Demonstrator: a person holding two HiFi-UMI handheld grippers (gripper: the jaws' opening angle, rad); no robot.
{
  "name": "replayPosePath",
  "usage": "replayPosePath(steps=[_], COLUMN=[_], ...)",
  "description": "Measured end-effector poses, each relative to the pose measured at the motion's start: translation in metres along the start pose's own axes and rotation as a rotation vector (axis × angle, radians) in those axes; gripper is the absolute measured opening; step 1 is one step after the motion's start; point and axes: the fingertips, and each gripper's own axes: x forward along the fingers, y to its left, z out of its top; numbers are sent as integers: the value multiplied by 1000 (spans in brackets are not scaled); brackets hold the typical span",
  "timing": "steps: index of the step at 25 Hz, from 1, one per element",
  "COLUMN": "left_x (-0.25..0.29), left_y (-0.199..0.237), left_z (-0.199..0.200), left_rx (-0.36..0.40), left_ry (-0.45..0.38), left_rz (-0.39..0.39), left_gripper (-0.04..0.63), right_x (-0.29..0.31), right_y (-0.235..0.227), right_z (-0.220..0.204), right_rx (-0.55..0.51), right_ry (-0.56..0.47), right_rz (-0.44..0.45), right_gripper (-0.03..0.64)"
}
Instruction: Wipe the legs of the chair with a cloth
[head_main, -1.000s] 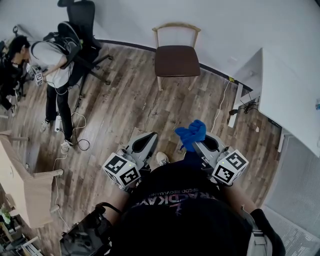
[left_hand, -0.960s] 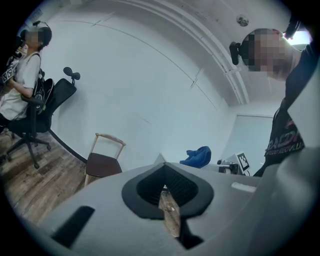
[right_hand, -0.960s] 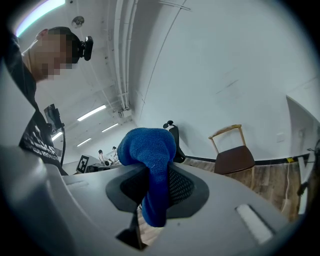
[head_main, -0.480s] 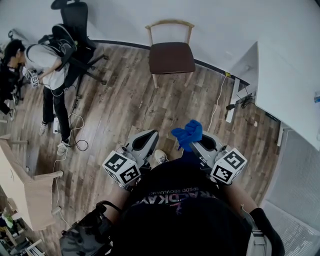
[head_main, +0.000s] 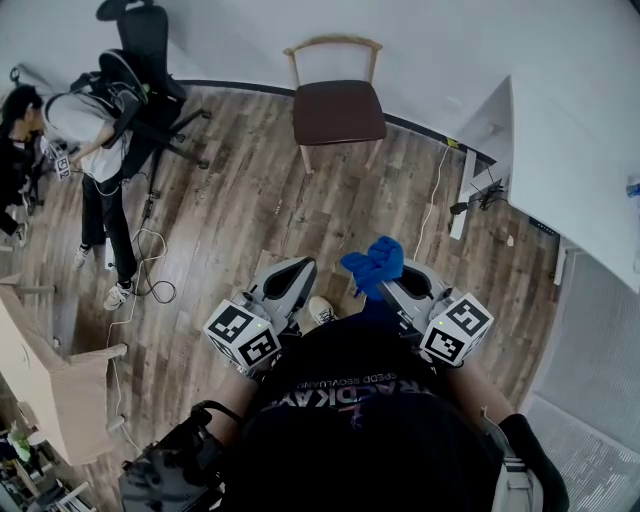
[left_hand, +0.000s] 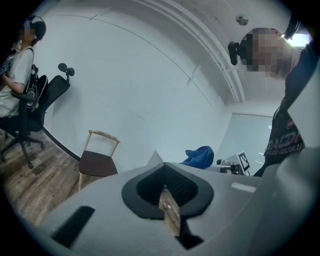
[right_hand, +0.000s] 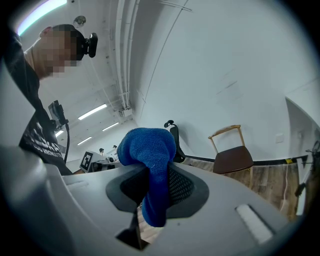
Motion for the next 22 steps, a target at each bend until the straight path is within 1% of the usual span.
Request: replayPosePath(steps=[6,12,22], left_x=[-6,-11,-18], left_y=[3,13,28], left_z=[-2,-3,4], left_rx=[9,-3,-10], left_ry=[-1,-6,-5], left_rz=[9,27,34], left_gripper=[5,5,5], right_x=[4,13,32], right_y=[3,2,4], right_z=[-3,-6,-5], right_rx=[3,11,15], right_ry=[3,20,37], right_rz=[4,10,18], right_gripper=[87,86,86])
